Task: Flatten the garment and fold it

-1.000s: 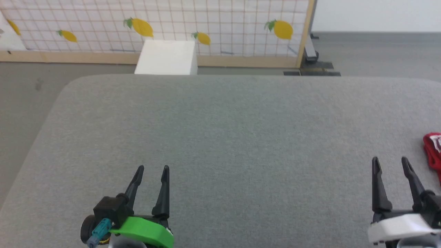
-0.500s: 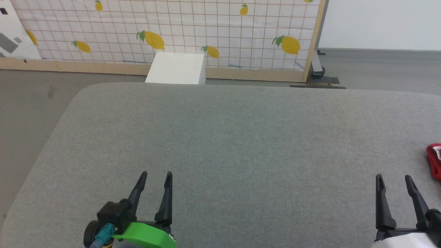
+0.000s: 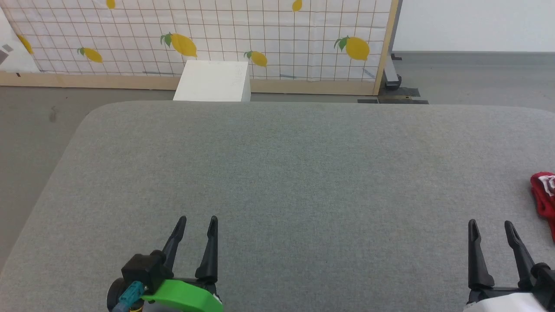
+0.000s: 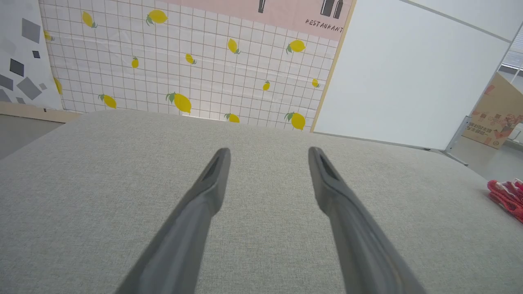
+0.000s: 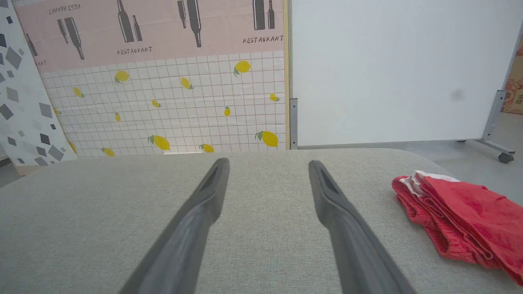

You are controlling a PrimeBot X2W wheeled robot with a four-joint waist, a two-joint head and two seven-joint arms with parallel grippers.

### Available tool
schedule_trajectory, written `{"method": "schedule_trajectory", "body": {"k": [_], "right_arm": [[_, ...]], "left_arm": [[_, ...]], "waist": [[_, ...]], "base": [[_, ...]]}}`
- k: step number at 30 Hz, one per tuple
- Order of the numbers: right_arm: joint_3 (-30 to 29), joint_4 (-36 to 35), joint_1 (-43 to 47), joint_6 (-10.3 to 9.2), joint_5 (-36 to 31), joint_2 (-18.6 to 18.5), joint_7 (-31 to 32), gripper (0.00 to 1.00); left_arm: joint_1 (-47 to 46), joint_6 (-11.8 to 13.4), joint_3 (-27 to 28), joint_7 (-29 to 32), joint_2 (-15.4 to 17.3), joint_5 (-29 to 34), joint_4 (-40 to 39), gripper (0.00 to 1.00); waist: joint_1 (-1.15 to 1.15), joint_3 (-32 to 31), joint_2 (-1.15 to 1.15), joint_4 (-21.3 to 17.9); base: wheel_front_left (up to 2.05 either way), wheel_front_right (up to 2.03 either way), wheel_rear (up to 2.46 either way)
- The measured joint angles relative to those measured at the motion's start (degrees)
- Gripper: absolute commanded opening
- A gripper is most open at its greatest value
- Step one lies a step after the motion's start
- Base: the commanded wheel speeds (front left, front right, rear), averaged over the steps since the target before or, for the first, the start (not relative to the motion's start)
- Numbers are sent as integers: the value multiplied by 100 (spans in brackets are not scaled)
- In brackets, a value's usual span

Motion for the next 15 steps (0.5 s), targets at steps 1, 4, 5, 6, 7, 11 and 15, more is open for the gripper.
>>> {"method": "schedule_trajectory", "body": {"k": [1,4,5,6,7,11,15], "right_arm": [[11,3,0,0,1,0,0,100],[22,4,0,0,20,0,0,100],[24,4,0,0,35,0,0,100],[26,4,0,0,38,0,0,100],[29,5,0,0,41,0,0,100],[38,9,0,0,42,-1,0,0],[33,8,0,0,42,-3,7,0]], "left_arm": [[0,0,0,0,0,-1,3,100],[0,0,-11,0,0,-1,9,100],[0,0,-13,0,0,-1,10,100],[0,0,-14,0,0,-1,10,100],[0,0,-14,0,0,-1,10,100],[0,-1,-18,1,1,-2,15,0],[0,-1,-25,3,1,-1,13,0]], "waist": [[0,-1,0,1],[0,0,0,10],[0,0,0,14],[0,0,0,17],[0,1,0,18],[0,7,0,19],[0,7,0,20]], "base": [[0,0,0],[0,0,0],[0,0,0],[0,0,0],[0,0,0],[0,0,0],[0,0,0]]}}
